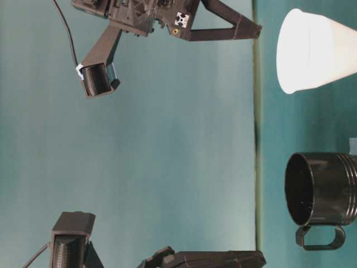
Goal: Holding the cup holder with the left arm, the right arm places the cup into the cup holder.
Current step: 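Lower left gripper onto black holder rim, right gripper onto white cup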
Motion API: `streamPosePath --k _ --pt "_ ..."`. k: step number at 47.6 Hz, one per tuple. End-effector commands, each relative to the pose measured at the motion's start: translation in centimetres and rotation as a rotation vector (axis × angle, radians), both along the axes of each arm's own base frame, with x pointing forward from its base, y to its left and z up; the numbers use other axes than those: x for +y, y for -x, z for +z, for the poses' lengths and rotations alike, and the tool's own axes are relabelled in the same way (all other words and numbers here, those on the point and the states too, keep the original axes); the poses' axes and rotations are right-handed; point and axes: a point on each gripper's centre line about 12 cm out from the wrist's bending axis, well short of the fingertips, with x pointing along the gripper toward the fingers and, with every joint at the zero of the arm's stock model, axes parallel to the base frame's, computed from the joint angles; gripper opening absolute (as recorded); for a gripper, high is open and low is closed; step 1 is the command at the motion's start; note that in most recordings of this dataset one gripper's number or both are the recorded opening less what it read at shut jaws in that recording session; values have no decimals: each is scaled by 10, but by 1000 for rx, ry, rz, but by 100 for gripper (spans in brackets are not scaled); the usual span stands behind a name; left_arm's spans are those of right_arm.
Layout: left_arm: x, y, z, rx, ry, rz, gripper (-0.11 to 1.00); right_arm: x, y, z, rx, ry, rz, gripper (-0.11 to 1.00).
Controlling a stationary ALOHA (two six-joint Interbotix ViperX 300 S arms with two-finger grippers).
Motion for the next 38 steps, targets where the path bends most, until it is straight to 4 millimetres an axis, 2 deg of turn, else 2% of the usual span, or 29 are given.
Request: streamPosePath --k 1,9,14,17,21,26,28,32,35,38 --pt "0 -4 10 -32 -3 0 3 -1 -5 25 -69 16 6 2" --pt "2 -5 11 -34 -2 8 3 0 -6 34 -70 17 11 4" --pt "3 -5 12 -44 -3 11 3 2 -7 35 -73 19 17 9" --pt "4 -6 12 -46 -2 13 3 4 -8 37 -79 18 22 16" --pt "4 -5 10 -42 3 21 5 4 -8 37 -83 17 15 31" --pt "4 -5 10 -40 3 21 22 4 -8 37 -81 15 12 59" --pt "4 -6 10 -39 3 21 33 4 -7 37 -80 14 11 72" --pt "4 -6 6 -27 9 29 60 3 -7 35 -71 28 16 91" --pt "4 -8 -1 -9 11 30 77 1 -7 33 -62 39 23 98" --pt "7 -9 -8 13 11 36 91 0 -7 31 -54 46 23 98"
